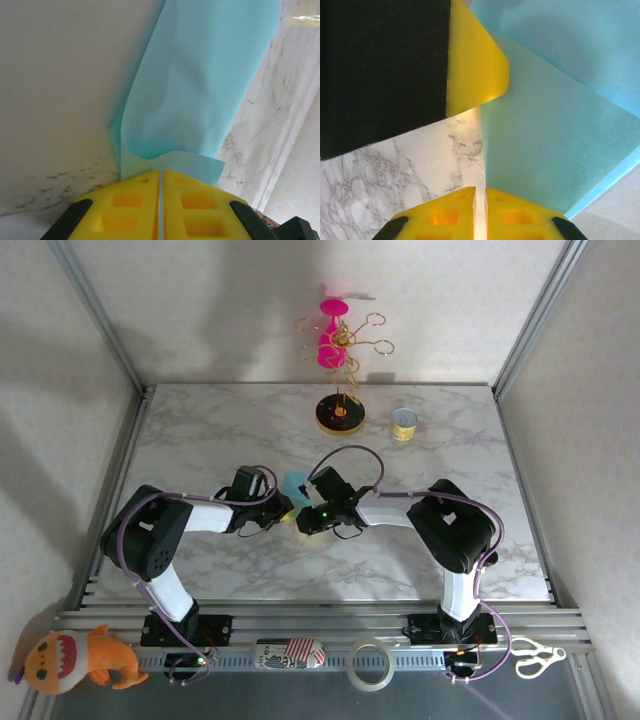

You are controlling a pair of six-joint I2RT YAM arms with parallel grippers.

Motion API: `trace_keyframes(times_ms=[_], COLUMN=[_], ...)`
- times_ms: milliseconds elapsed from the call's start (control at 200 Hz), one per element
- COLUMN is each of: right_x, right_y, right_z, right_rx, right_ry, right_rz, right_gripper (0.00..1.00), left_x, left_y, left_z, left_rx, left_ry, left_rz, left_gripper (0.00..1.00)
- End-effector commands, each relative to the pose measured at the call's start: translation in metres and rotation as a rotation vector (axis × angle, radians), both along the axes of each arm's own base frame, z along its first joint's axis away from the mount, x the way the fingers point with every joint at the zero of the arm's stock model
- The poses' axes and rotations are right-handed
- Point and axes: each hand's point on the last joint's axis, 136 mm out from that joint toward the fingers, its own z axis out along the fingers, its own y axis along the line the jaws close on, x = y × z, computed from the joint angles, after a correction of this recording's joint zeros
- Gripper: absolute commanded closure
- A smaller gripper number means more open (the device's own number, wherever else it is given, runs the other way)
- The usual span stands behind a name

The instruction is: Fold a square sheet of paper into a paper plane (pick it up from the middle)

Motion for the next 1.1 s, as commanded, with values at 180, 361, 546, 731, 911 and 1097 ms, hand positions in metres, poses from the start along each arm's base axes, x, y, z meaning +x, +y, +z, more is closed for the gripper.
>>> trace_keyframes(times_ms=[180, 361, 546, 731, 911, 1097], right_x=[-0.003, -0.005, -0.009, -0.010, -0.010, -0.011], right_y=[-0.006, -0.009, -0.016, -0.025, -0.027, -0.026], right_z=[-0.012, -0.018, -0.024, -0.026, -0.027, -0.029], right_rx=[-0.039, -0.058, -0.092, -0.133, -0.138, -0.139], right_ry=[0.041, 0.053, 0.058, 0.043, 0.047, 0.054], right_rz=[-0.002, 0.003, 0.012, 0.028, 0.036, 0.041], right_gripper=[0.86, 0.86, 0.87, 0.88, 0.88, 0.88], left_x=[0.002, 0.003, 0.008, 0.014, 0.003, 0.000], left_y=[-0.003, -0.003, -0.003, -0.005, -0.004, -0.007], left_z=[-0.001, -0.003, 0.005, 0.028, 0.023, 0.016], left_rx=[0.016, 0.020, 0.023, 0.037, 0.051, 0.050], left_ry=[-0.004, 0.000, -0.019, -0.104, -0.116, -0.113], left_rz=[-0.016, -0.016, -0.022, -0.066, -0.109, -0.134], left_gripper=[0.90, 0.90, 0.90, 0.90, 0.90, 0.91])
